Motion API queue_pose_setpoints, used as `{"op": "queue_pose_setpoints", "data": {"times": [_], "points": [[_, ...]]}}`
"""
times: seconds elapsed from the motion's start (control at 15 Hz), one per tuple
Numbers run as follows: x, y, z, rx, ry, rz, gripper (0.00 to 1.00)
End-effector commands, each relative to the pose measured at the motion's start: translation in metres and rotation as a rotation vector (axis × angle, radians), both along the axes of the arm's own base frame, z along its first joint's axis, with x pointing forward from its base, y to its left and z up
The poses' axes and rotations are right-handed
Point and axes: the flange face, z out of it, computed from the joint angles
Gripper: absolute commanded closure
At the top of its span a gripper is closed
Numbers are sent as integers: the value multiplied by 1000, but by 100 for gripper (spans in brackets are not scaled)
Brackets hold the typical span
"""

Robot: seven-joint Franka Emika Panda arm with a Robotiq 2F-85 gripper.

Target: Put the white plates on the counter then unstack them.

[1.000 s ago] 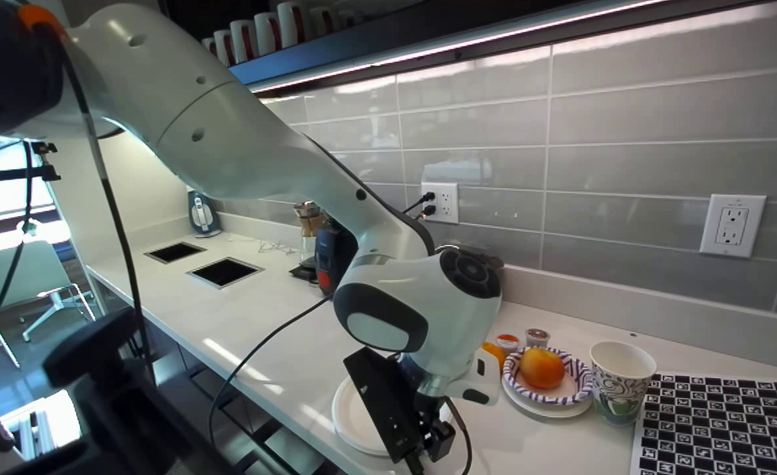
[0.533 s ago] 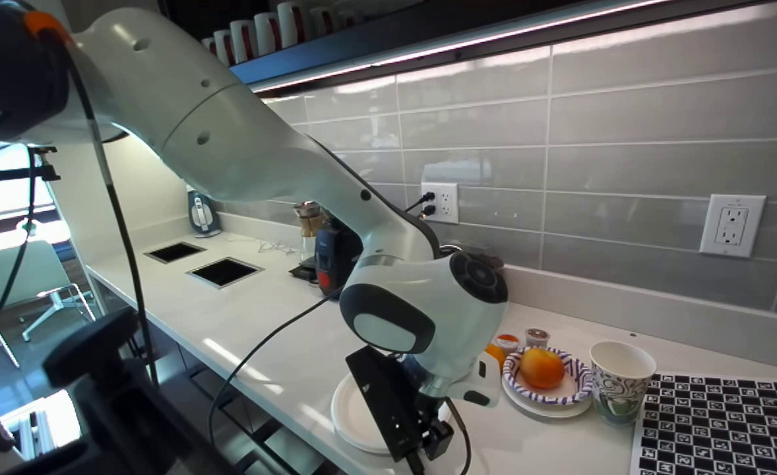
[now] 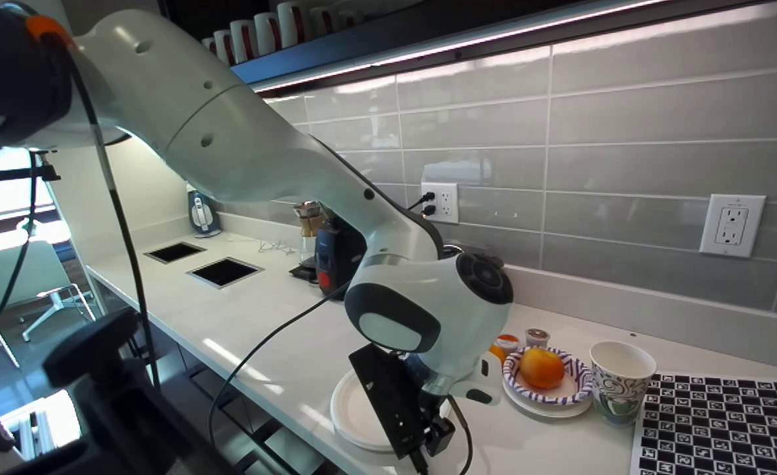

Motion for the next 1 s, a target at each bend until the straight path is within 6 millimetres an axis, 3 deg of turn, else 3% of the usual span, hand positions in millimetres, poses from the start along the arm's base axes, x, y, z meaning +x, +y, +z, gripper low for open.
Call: {"op": "queue_pose_setpoints", "data": {"times": [0.0,0.93], "points": [[7,-3,3,38,-10,-13,0],[22,-2,19,170,-74,-39,0]]}}
